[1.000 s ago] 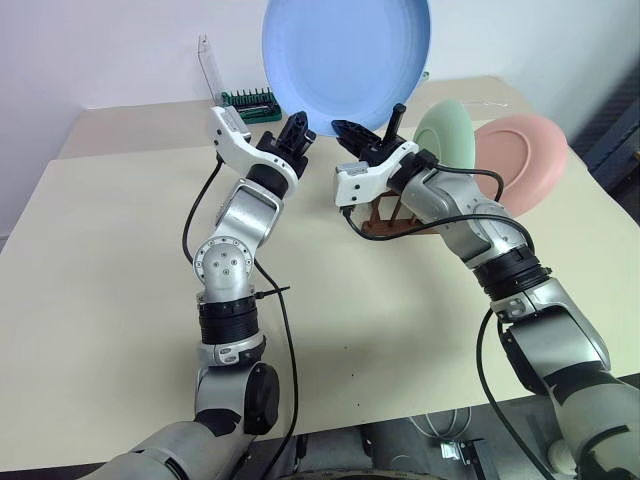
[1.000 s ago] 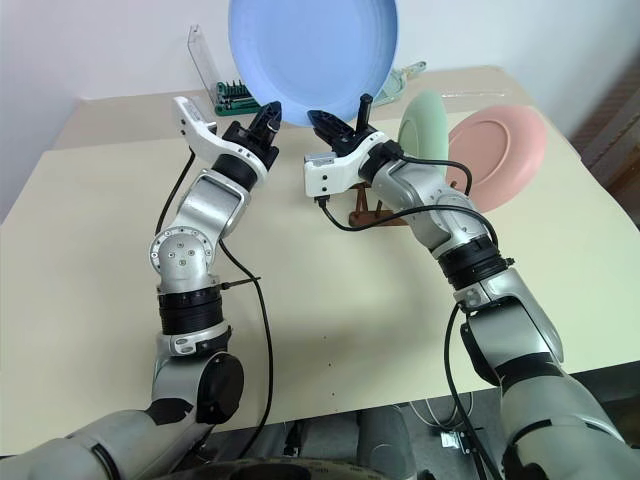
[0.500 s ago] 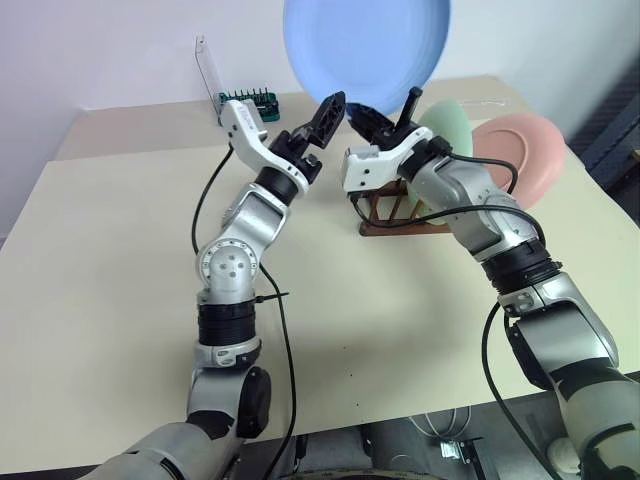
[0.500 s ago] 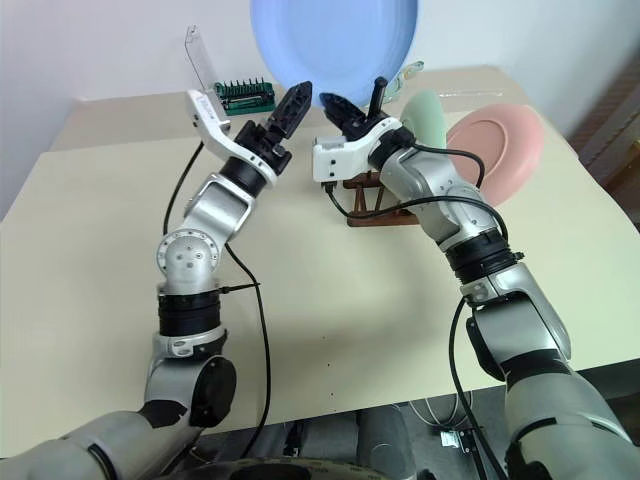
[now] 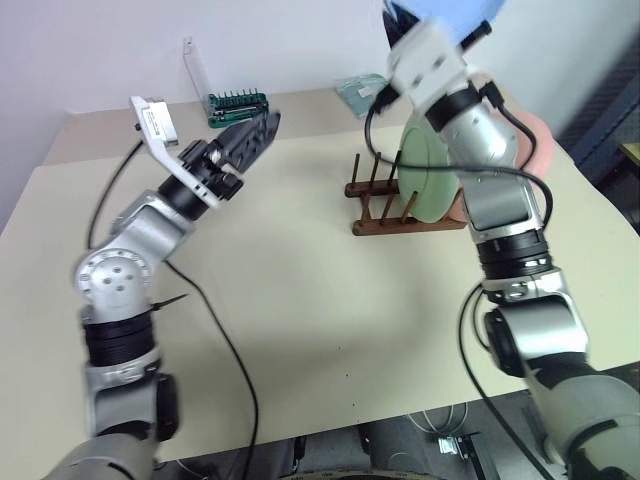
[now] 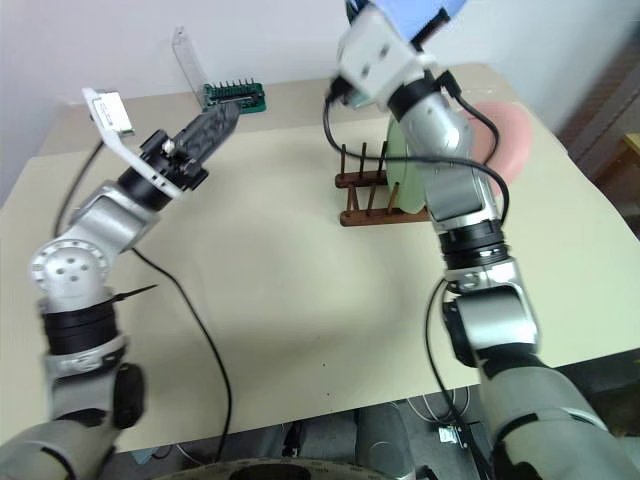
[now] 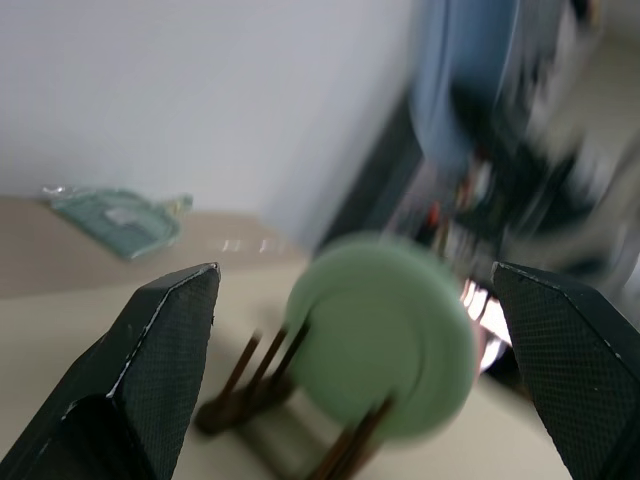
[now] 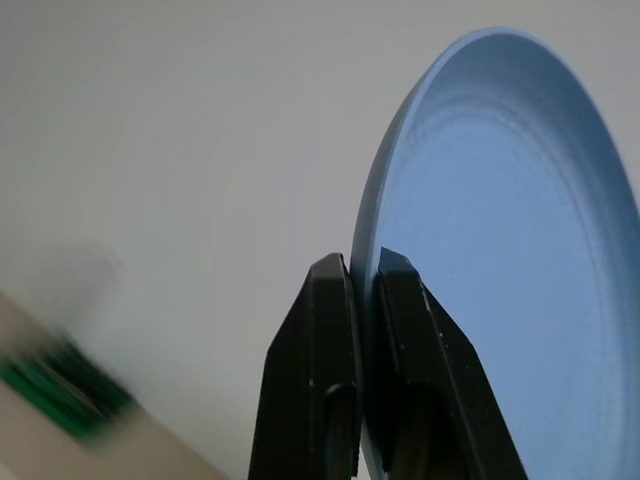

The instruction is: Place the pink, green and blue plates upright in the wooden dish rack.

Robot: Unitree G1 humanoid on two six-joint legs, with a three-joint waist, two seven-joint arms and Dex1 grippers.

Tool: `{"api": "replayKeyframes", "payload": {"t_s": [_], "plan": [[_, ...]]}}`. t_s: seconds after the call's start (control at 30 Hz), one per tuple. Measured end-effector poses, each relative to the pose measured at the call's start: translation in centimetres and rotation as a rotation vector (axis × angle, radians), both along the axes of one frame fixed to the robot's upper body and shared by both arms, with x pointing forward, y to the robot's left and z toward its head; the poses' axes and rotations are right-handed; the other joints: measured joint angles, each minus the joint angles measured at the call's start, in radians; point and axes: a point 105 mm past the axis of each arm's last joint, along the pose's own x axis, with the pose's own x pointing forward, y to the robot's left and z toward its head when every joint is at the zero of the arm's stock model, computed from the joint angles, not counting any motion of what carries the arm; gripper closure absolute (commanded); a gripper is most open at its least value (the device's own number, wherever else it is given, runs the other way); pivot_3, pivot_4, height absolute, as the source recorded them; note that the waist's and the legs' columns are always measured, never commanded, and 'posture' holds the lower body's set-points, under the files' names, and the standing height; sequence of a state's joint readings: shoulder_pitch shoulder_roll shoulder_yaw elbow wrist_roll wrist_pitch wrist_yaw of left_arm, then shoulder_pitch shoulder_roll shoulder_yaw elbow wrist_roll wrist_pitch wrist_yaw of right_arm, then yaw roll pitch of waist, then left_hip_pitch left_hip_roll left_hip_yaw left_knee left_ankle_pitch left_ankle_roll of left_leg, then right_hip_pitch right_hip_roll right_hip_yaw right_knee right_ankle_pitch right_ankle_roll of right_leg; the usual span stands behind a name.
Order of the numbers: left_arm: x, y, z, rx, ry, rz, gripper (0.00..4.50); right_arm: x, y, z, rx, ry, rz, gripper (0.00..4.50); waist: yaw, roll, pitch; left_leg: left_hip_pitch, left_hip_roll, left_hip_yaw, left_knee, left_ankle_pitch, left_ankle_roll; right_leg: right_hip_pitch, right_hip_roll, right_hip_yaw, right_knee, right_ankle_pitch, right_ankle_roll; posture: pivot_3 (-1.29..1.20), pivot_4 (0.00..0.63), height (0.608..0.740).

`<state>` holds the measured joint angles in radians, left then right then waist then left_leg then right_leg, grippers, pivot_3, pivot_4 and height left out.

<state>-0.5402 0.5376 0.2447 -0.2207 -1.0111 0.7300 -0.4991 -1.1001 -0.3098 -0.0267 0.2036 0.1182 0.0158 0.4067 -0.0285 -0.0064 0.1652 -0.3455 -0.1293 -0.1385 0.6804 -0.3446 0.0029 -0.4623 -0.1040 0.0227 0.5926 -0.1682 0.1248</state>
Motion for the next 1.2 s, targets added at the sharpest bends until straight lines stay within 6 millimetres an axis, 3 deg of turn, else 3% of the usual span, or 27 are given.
{"api": "replayKeyframes", "payload": {"t_s": [0.13, 0.2, 0.3, 0.37, 0.47, 0.87, 1.2], "plan": [[-0.9, 0.9, 0.2, 0.071, -0.073, -0.066, 0.03, -3.2, -1.2, 6.1, 0.305, 0.121, 0.417, 4.5, 0.014, 0.0, 0.0, -0.001, 0.002, -0.002, 0.0, -0.001, -0.001, 0.0, 0.002, -0.002, 0.0, 0.001, -0.003, 0.0, 0.15, 0.74], [-1.4, 1.3, 0.7, 0.091, -0.111, -0.094, 0.03, -3.6, -3.1, 7.1, 0.469, 0.224, 0.59, 4.5, 0.019, 0.0, -0.001, 0.001, 0.002, -0.002, 0.0, -0.001, -0.001, 0.003, 0.002, -0.002, -0.003, 0.002, -0.003, 0.0, 0.15, 0.74], [-1.8, 1.7, 1.0, 0.155, -0.164, -0.108, 0.03, -2.7, -5.1, 5.1, 0.606, 0.406, 0.75, 4.5, 0.019, 0.0, -0.001, 0.001, 0.002, -0.001, -0.001, -0.001, -0.001, 0.004, 0.002, -0.002, -0.009, 0.002, -0.004, 0.0, 0.15, 0.74], [-2.2, 2.0, 0.6, 0.207, -0.178, -0.129, 0.03, -2.2, -5.6, 2.5, 0.66, 0.556, 0.84, 4.5, 0.014, 0.004, 0.0, 0.0, 0.003, 0.0, -0.003, -0.001, -0.001, 0.001, 0.002, -0.002, -0.009, 0.003, -0.004, 0.0, 0.15, 0.74], [-2.5, 1.7, 0.5, 0.225, -0.19, -0.16, 0.03, -1.9, -5.7, 0.1, 0.631, 0.665, 0.819, 4.5, 0.01, 0.007, 0.0, -0.006, 0.004, 0.002, -0.002, -0.001, -0.001, -0.005, 0.002, -0.002, -0.004, 0.003, -0.004, 0.0, 0.15, 0.74], [-3.2, 0.6, 0.0, 0.304, -0.244, -0.231, 0.03, -3.1, -6.8, -4.8, 0.534, 0.854, 0.814, 4.5, 0.015, 0.007, 0.0, -0.008, 0.004, 0.003, 0.002, -0.001, -0.001, -0.007, 0.001, -0.002, -0.002, 0.003, -0.004, 0.0, 0.15, 0.74], [-3.1, 1.1, 0.7, 0.324, -0.288, -0.182, 0.03, -1.9, -7.4, -8.8, 0.549, 0.953, 0.7, 4.5, 0.017, 0.007, 0.0, -0.008, 0.004, 0.003, 0.002, -0.001, -0.001, -0.006, 0.001, -0.002, -0.002, 0.003, -0.004, 0.0, 0.15, 0.74]]}}
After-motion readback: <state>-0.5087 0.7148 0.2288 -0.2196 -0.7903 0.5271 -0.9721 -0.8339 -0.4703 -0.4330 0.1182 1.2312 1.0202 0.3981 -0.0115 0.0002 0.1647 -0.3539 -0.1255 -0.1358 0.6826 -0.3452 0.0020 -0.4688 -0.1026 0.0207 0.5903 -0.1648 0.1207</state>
